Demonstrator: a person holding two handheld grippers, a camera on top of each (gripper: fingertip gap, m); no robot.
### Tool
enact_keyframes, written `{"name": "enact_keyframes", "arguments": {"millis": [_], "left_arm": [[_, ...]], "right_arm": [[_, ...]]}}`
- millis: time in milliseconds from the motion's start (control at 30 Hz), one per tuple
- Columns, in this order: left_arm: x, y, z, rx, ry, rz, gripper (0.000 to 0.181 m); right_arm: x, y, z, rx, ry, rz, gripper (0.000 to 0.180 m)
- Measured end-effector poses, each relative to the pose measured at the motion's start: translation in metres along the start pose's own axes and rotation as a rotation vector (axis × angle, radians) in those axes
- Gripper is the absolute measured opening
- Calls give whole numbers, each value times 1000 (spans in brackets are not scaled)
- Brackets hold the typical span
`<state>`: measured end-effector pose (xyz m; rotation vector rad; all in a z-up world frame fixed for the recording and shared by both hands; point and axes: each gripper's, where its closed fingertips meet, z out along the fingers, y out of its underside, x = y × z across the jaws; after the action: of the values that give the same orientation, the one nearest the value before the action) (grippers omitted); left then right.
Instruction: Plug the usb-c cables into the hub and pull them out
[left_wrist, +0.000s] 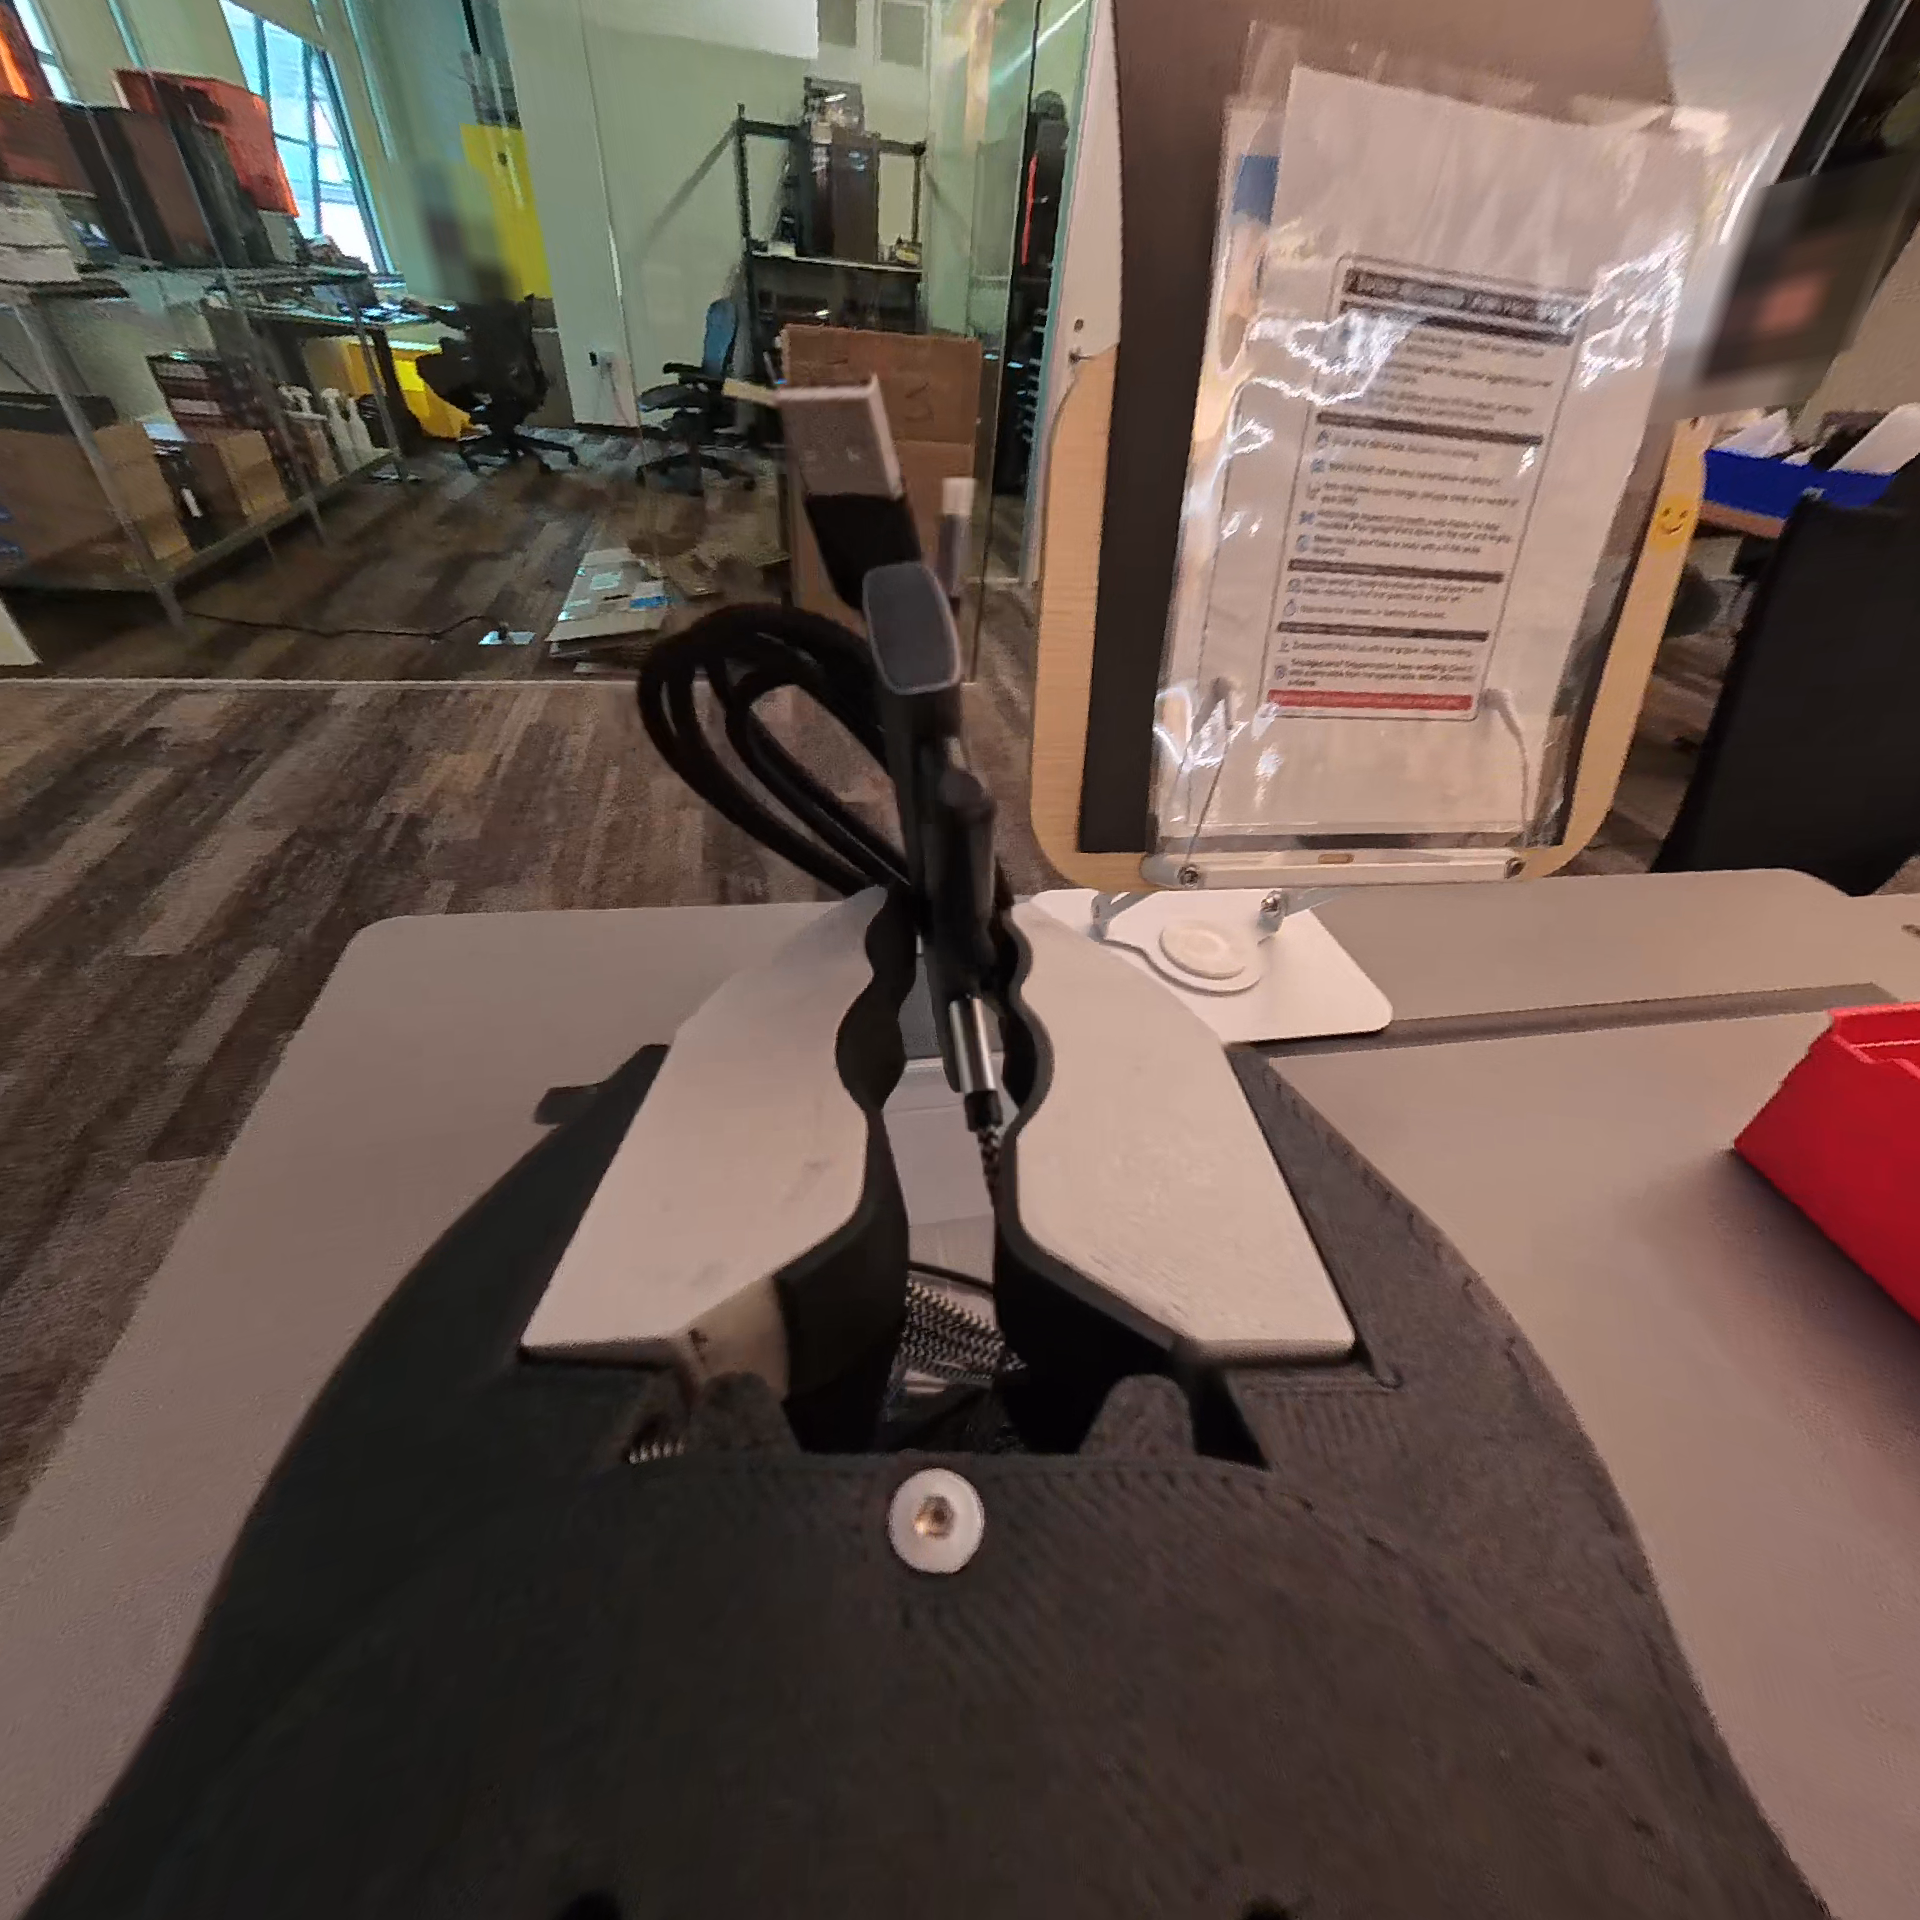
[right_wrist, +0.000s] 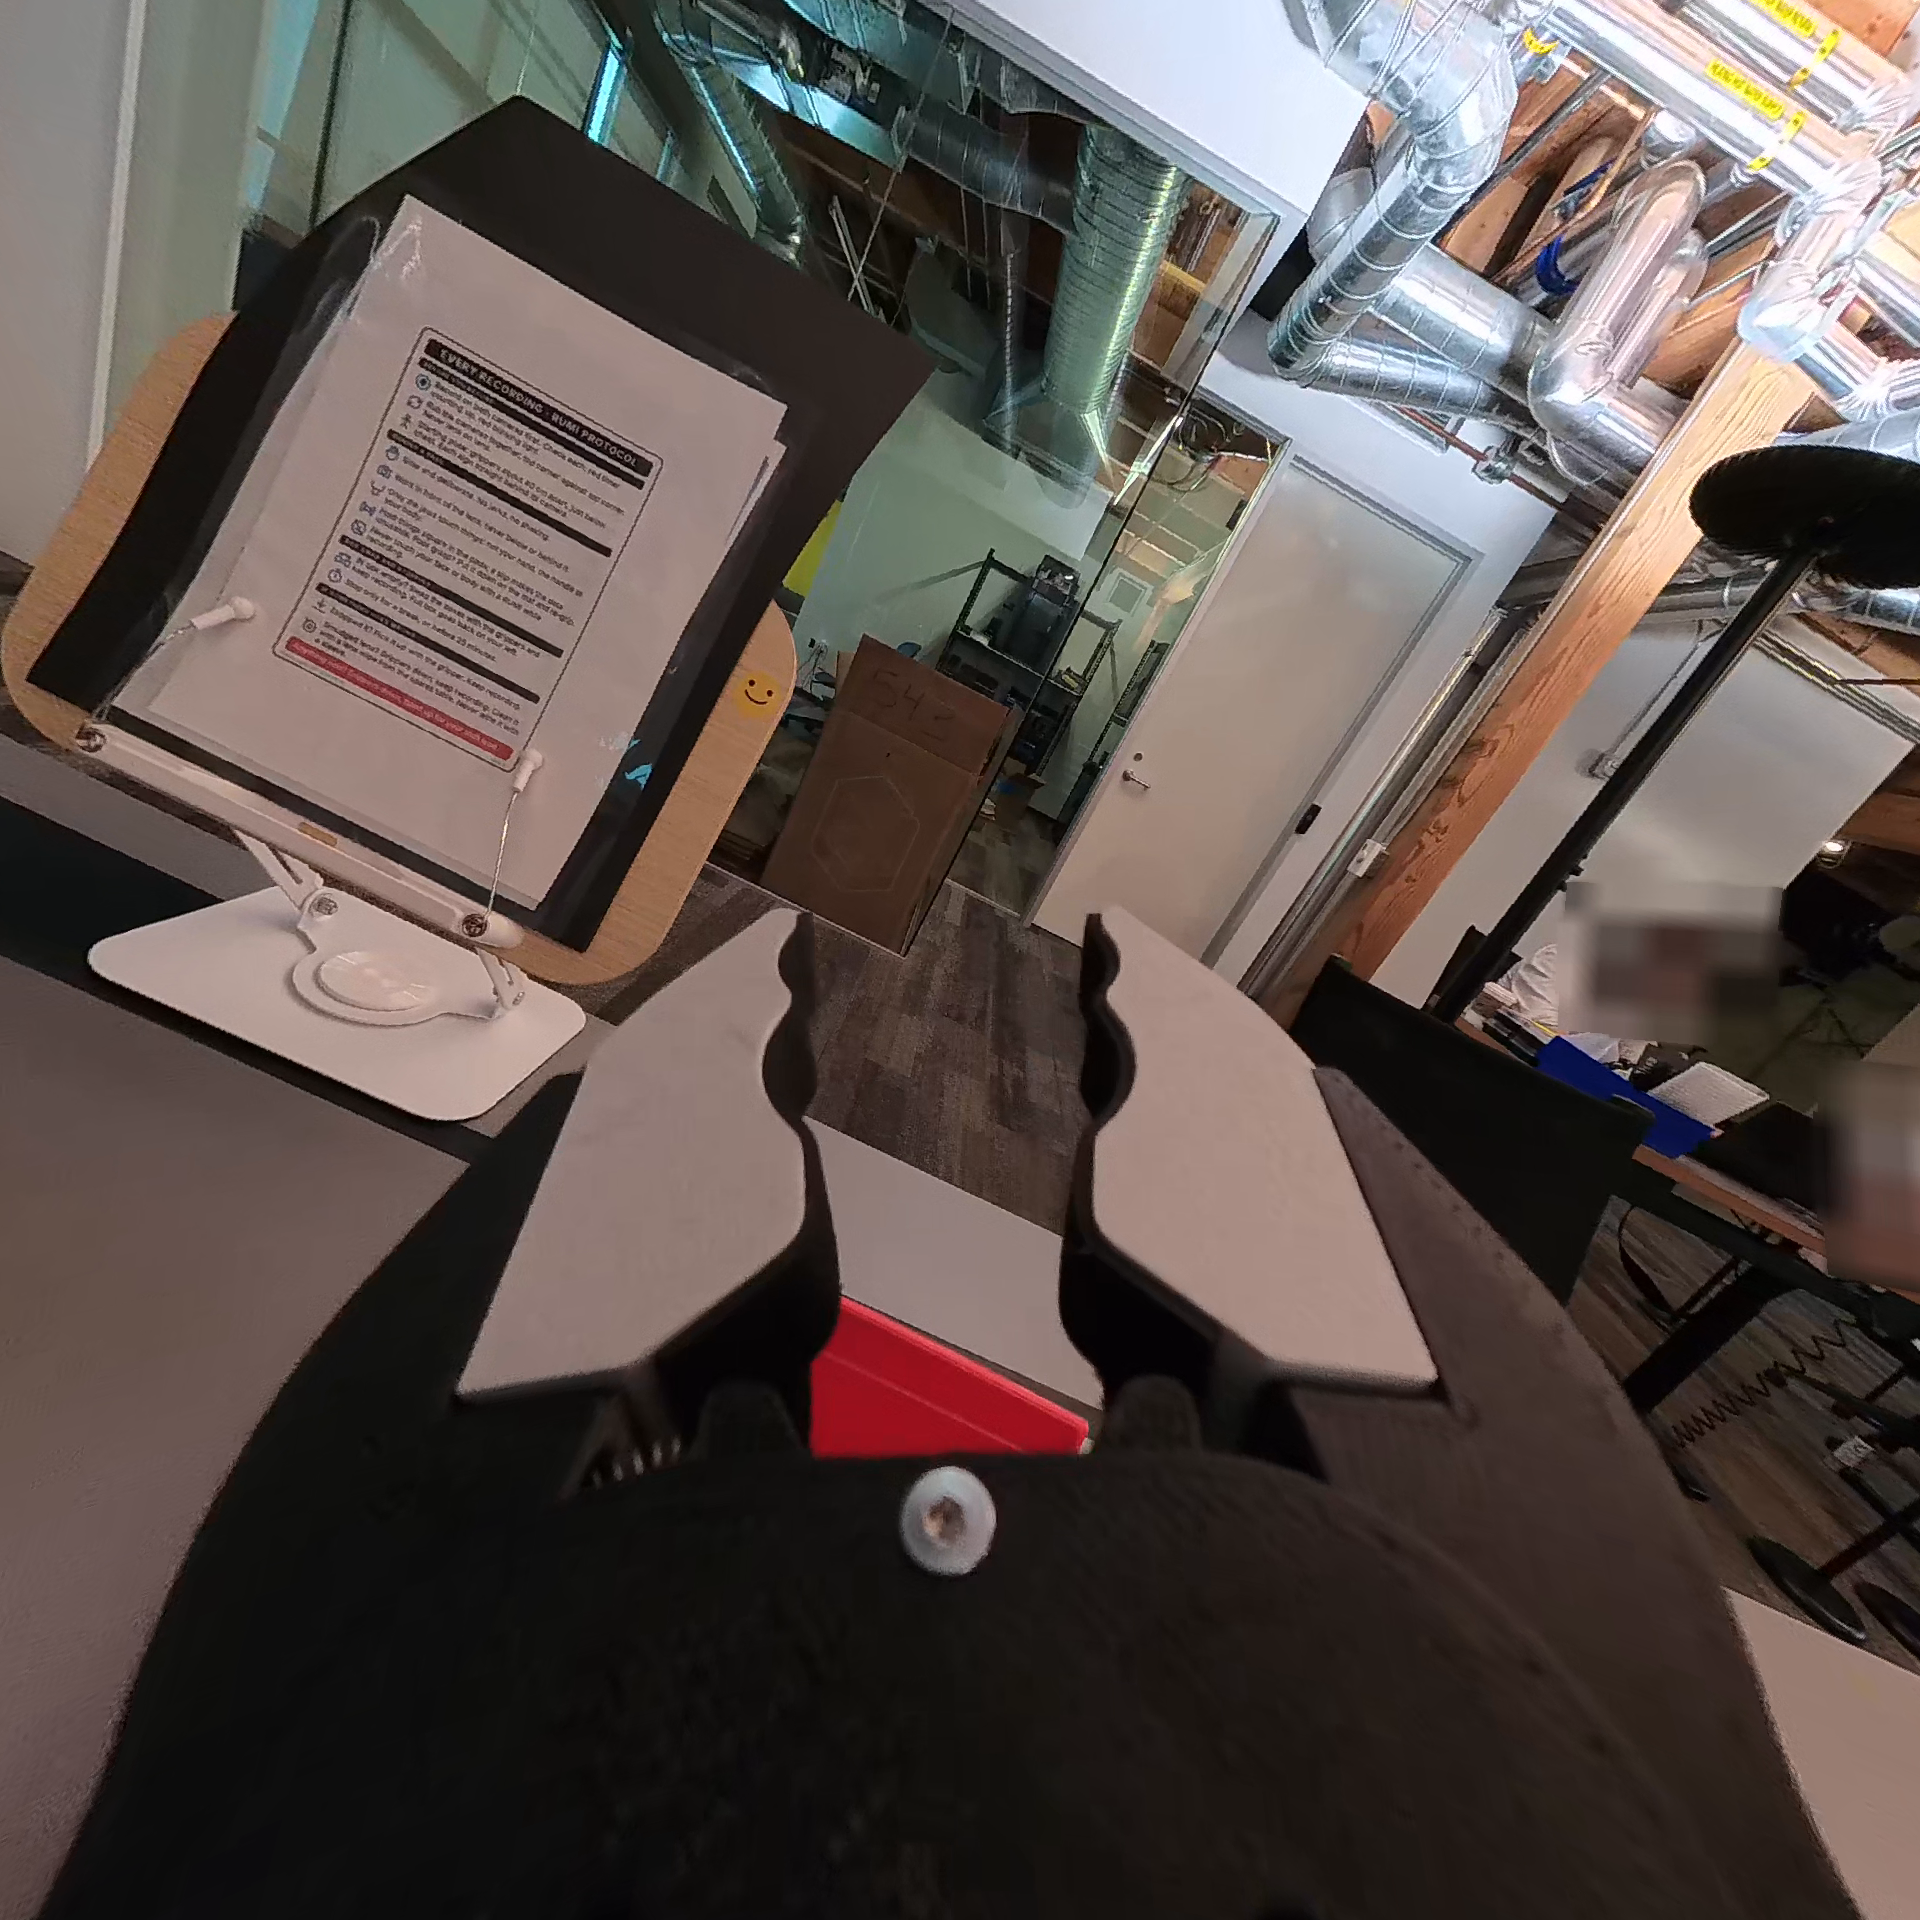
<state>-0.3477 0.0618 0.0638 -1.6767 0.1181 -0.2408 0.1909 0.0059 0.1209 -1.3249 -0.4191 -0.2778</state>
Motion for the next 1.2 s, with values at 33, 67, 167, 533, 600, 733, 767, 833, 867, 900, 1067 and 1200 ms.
{"name": "enact_keyframes", "arguments": {"millis": [33, 67, 167, 533, 600, 733, 767, 833, 867, 900, 1067, 1200], "left_arm": [[1, -1, 0, 8, 14, -15, 13], [1, -1, 0, 14, 26, -29, 13], [2, -4, -2, 45, 60, -74, 12], [11, -19, -11, 126, 162, -126, 9], [12, -20, -11, 133, 169, -128, 9], [15, -25, -14, 159, 178, -129, 9], [15, -26, -16, 166, 180, -129, 9], [16, -30, -19, 185, 185, -134, 9], [16, -32, -20, 192, 190, -138, 9], [17, -33, -22, 200, 197, -144, 9], [20, -41, -29, 237, 244, -179, 9], [17, -42, -30, 246, 253, -188, 9]], "right_arm": [[0, 0, 0, 0, 1, 0, 49], [0, 0, 0, 0, 0, 1, 48], [1, 1, 0, -1, 0, 1, 48], [0, 2, 0, -7, 4, -10, 48], [0, 3, 0, -10, 6, -14, 48], [2, 4, 1, -12, 8, -17, 48], [2, 4, 1, -12, 8, -17, 48], [2, 4, 1, -14, 9, -19, 48], [2, 4, 1, -15, 9, -21, 48], [3, 3, 1, -15, 9, -22, 48], [3, 5, 0, -18, 9, -28, 48], [3, 7, 0, -27, 10, -37, 48]]}}
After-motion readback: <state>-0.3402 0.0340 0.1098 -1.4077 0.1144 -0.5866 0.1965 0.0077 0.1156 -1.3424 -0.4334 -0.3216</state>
